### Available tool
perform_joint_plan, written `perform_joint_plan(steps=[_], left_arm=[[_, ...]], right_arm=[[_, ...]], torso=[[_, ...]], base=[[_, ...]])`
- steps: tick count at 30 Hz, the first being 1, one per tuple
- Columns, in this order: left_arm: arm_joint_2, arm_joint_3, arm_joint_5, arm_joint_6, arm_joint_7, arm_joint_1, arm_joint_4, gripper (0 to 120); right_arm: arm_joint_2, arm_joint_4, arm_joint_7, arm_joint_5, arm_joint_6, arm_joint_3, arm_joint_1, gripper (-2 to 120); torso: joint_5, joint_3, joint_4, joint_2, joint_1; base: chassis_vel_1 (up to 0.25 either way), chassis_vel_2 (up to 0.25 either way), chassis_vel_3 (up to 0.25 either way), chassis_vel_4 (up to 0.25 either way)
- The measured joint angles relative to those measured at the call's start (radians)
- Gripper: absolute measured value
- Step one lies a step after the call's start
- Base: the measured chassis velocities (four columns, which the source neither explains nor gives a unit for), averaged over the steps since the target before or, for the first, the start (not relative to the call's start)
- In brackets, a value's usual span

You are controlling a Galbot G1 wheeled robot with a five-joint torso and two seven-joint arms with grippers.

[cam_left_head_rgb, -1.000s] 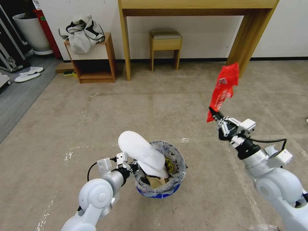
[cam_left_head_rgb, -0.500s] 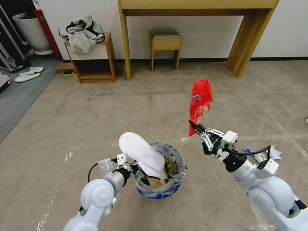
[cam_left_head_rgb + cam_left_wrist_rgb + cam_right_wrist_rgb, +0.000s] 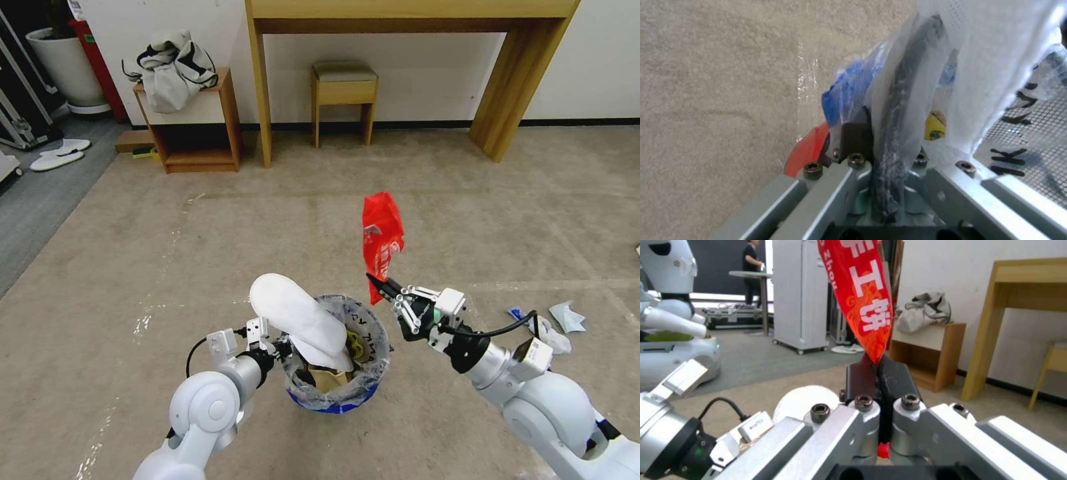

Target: Pick up the trash bin and place the garbage on the floor into it.

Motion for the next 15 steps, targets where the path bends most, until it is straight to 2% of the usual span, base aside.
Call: perform_joint_plan(steps=[15], left_arm=[[-0.01, 0.014, -0.004, 0.003, 0.0, 0.006, -0.007, 1]], right_arm=[[0.023, -0.046, -0.01, -0.041, -0.011, -0.084, 0.015, 0]], torso=[[0.0, 0.0, -0.0001, 0.0, 0.0]], base=[[0.0, 0.0, 0.0, 0.0]])
